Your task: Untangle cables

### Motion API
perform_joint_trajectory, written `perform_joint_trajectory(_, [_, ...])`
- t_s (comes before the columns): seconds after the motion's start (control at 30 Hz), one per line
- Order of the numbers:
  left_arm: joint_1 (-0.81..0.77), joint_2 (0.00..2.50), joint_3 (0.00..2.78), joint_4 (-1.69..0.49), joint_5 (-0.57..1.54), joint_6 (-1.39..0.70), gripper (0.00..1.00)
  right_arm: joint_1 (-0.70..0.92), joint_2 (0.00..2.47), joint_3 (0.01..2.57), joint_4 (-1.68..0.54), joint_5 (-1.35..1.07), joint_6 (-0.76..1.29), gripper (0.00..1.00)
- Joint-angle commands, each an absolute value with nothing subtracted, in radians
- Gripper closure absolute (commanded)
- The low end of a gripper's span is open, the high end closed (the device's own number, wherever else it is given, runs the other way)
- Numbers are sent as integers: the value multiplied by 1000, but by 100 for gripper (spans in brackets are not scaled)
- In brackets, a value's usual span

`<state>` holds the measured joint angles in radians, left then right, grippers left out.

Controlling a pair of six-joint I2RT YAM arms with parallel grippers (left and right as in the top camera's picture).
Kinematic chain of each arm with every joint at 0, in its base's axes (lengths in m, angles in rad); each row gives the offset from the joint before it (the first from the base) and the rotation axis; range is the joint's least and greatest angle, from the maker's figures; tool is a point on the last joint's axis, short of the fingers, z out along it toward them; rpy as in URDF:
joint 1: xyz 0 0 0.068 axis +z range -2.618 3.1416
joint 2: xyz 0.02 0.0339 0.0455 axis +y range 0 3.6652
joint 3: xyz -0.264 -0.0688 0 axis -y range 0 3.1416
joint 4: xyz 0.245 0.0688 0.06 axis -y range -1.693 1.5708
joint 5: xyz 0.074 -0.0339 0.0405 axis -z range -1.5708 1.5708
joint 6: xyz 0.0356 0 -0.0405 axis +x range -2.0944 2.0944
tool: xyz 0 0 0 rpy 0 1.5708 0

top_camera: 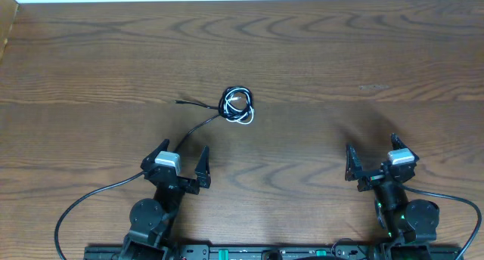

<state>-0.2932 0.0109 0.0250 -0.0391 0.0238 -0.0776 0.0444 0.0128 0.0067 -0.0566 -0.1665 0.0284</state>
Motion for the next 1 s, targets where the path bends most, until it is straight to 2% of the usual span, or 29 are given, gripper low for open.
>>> perform_joint_trajectory(0.0, [-299,4,5,-71,11,-75,2,53,7,6,-62,-163,13,1])
perform_joint_trajectory(0.73, [-299,4,5,-44,-29,-68,2,53,7,6,-61,-163,13,1])
perform_joint_trajectory(0.97, [-299,4,64,4,19,-81,2,53,7,6,-61,-163,13,1])
